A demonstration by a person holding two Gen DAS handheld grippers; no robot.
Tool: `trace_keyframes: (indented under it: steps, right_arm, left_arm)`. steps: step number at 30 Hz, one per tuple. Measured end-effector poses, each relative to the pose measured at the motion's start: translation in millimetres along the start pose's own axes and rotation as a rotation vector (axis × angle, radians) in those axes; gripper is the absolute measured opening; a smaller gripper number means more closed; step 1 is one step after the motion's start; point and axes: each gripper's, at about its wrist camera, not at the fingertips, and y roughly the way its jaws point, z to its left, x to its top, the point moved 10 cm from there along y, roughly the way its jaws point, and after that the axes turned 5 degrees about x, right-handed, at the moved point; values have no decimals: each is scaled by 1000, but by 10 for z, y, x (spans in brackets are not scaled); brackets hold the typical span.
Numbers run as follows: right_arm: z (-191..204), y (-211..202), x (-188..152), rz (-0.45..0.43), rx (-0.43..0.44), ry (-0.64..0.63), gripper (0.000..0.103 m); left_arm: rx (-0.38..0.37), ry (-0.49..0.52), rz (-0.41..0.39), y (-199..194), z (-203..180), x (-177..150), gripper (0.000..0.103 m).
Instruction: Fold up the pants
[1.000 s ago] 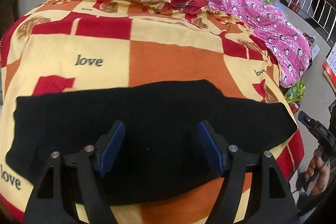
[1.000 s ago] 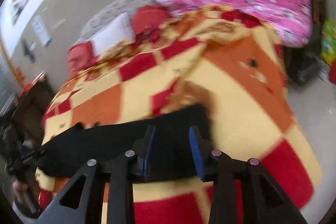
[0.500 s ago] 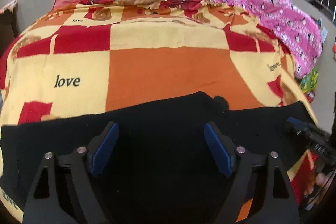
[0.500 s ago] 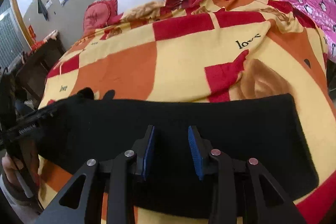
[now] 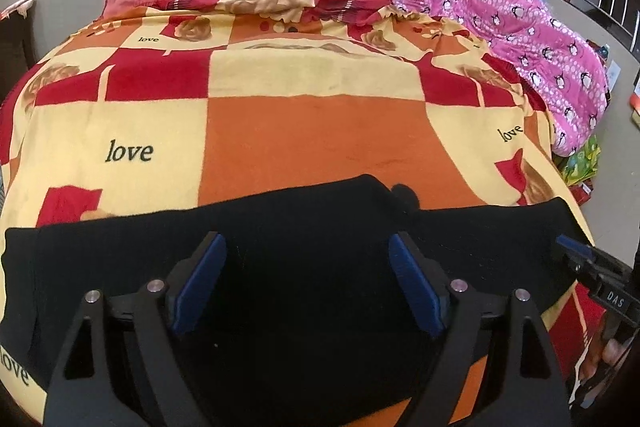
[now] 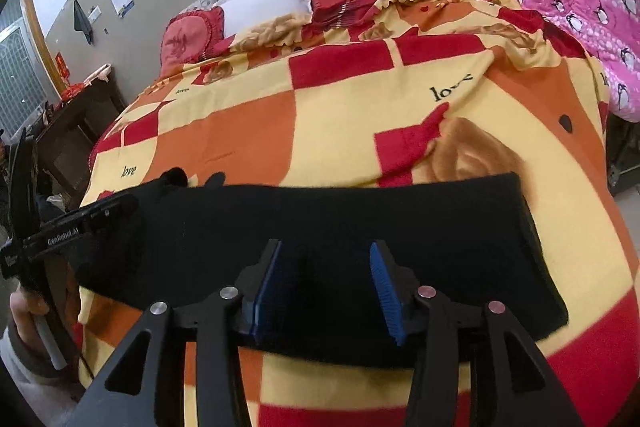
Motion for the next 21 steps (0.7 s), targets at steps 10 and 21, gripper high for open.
trace_keyframes:
  steps: [10,21]
  right_arm:
    - [-112,-2,-191,18,-10,29,47]
    - [-279,-256,-199,-40,-16,96,60]
  left_arm:
    - [15,-6,18,11,14,-142,84]
    - [-29,-6,-4,-118,-49,-183,84]
